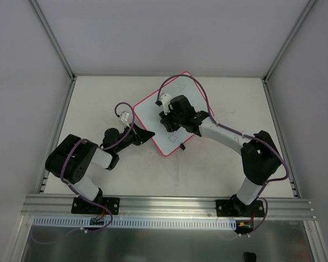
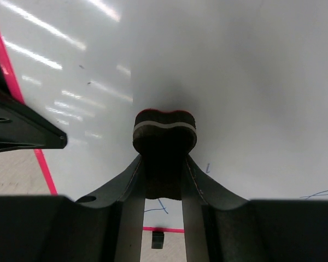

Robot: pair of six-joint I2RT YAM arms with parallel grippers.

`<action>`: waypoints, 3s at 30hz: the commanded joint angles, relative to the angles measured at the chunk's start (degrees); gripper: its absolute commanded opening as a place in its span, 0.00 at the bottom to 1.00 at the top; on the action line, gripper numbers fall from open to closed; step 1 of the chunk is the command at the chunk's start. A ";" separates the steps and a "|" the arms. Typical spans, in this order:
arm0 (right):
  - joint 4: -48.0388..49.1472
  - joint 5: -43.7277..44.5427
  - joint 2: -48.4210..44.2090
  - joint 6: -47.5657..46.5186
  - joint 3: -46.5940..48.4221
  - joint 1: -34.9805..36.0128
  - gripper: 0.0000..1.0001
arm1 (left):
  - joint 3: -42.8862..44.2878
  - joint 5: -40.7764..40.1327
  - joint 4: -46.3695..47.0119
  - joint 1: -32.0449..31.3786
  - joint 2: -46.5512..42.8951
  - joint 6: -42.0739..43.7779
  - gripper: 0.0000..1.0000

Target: Erase the whiteboard

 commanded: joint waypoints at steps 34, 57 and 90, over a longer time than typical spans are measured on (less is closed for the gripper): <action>7.79 0.21 0.08 8.83 -10.59 -11.49 0.00 | 2.19 1.86 15.11 -1.18 0.81 1.01 0.00; 1.99 3.29 0.42 10.24 -0.16 -15.99 0.00 | 2.37 2.04 15.46 -1.18 1.43 0.83 0.00; -11.55 -0.93 11.68 5.06 27.11 -0.16 0.00 | 2.63 2.48 15.46 -1.18 1.69 1.18 0.00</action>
